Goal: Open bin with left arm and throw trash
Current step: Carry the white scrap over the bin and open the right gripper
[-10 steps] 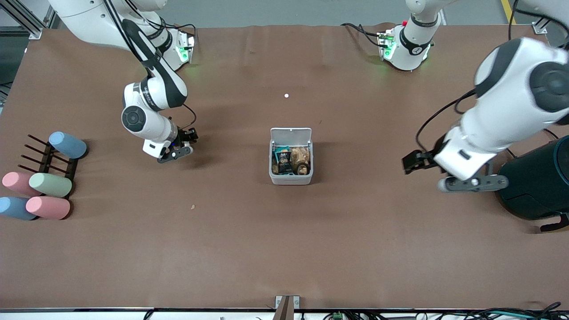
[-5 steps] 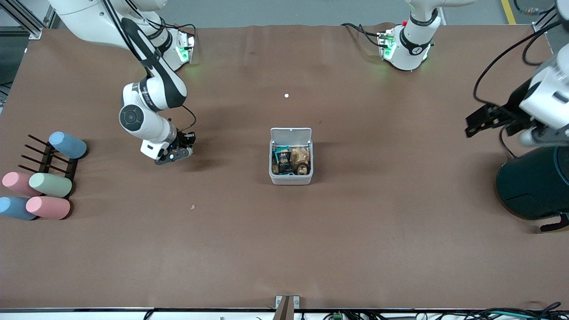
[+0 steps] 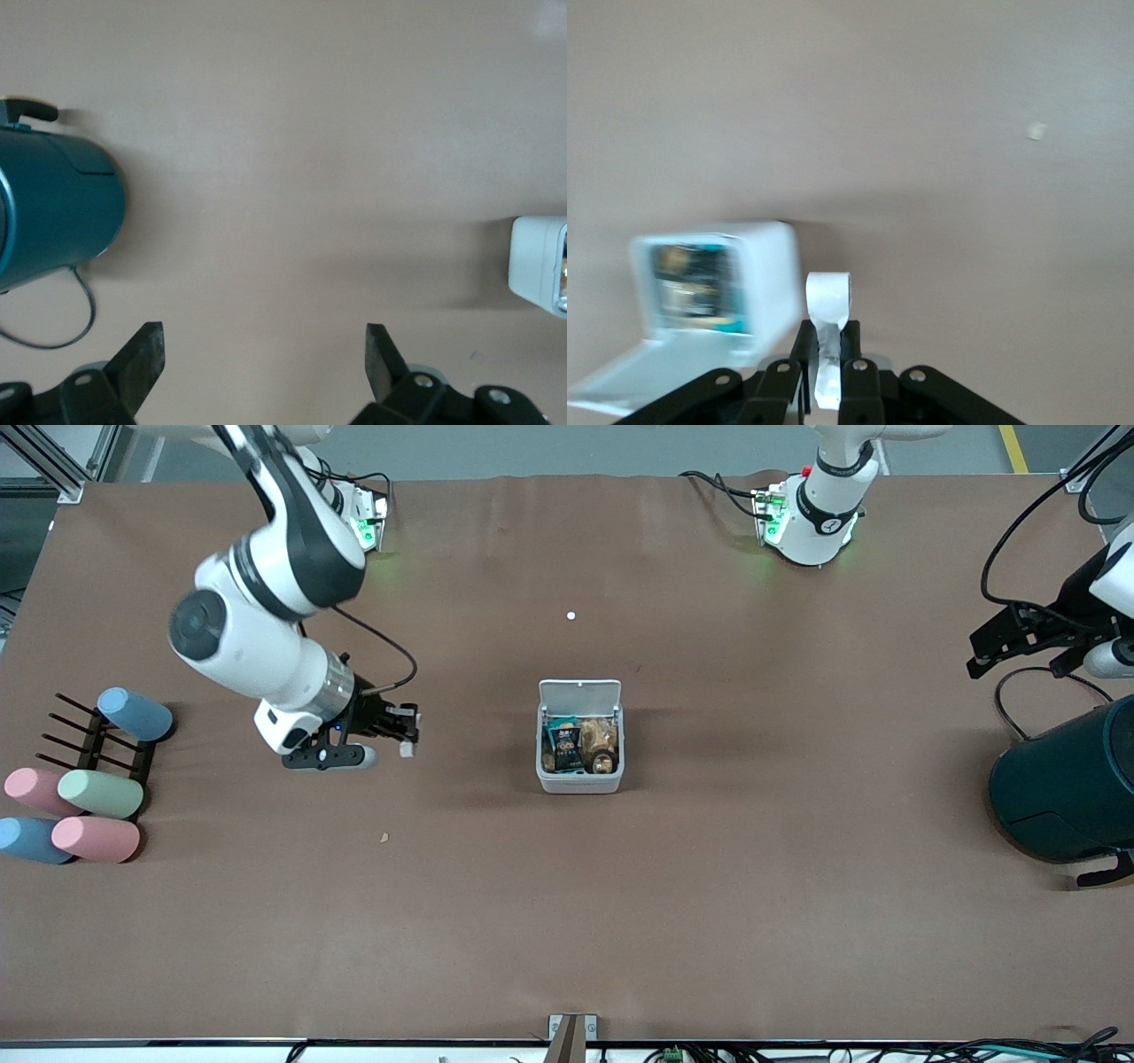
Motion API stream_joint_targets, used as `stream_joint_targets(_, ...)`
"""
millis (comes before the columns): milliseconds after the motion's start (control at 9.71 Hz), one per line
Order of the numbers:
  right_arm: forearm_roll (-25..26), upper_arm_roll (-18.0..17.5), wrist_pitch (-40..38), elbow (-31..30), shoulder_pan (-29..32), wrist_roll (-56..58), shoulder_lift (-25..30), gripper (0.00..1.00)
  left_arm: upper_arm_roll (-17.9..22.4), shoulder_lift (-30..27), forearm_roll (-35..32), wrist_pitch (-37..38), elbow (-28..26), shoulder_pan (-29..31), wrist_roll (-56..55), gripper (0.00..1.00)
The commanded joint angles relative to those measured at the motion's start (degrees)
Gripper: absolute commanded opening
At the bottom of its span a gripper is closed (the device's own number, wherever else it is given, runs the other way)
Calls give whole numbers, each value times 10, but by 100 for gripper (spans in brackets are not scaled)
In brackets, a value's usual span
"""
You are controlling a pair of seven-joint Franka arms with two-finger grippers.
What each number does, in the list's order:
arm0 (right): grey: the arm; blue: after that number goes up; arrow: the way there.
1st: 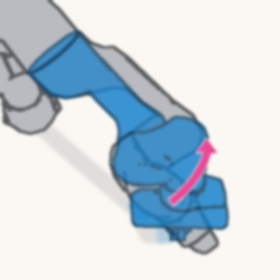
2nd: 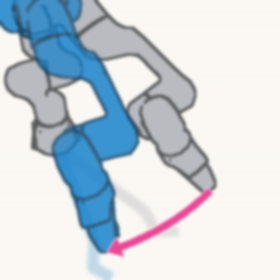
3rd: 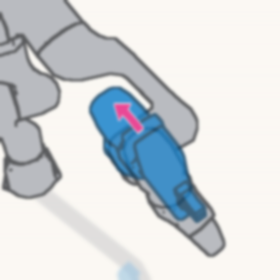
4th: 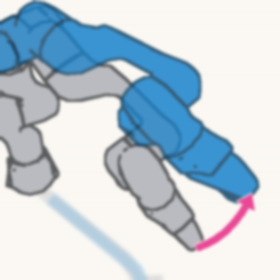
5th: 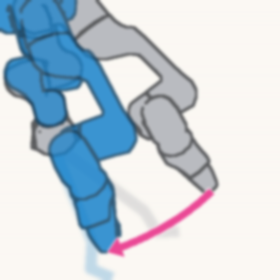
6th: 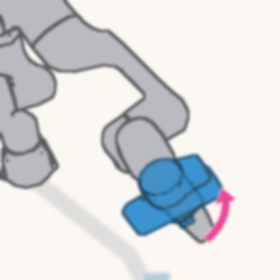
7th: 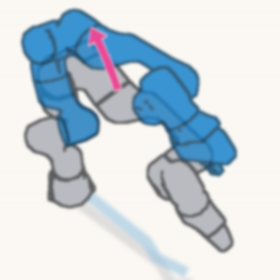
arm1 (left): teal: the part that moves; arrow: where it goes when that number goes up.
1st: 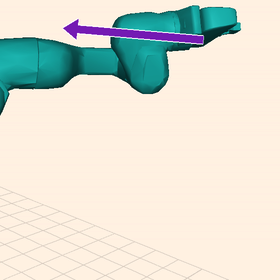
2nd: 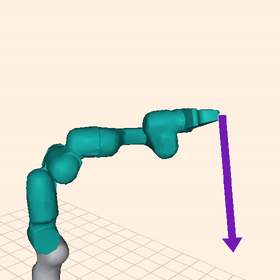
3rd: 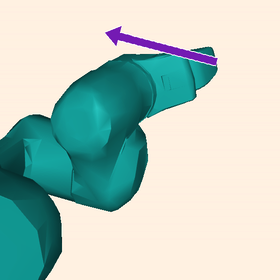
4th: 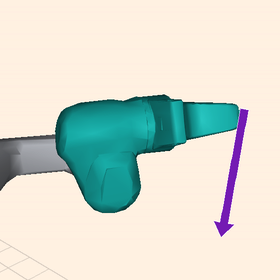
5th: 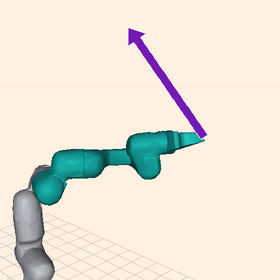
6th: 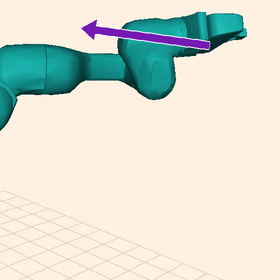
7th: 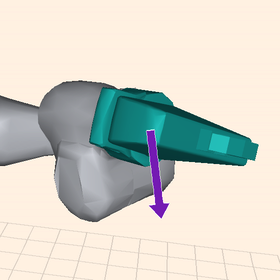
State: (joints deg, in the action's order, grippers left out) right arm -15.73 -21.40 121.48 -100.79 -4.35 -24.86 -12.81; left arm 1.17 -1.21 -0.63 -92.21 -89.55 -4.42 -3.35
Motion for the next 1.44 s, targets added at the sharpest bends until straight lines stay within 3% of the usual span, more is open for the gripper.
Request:
stream_joint_targets(0,-2,2,-2,145,-74,-121,-114,0,4,20,-20,27,38,5,9,100)
stream_joint_targets(103,6,4,8,184,-102,-148,-149,0,5,23,-10,29,37,15,5,100)
stream_joint_targets(412,25,4,98,192,-160,-192,-199,0,4,31,5,28,36,28,8,100)
stream_joint_targets(1132,57,9,122,191,-199,-194,-279,6,3,37,20,13,36,37,-1,100)
stream_joint_targets(1338,60,30,134,190,-223,-194,-288,14,3,37,20,14,36,37,-1,100)
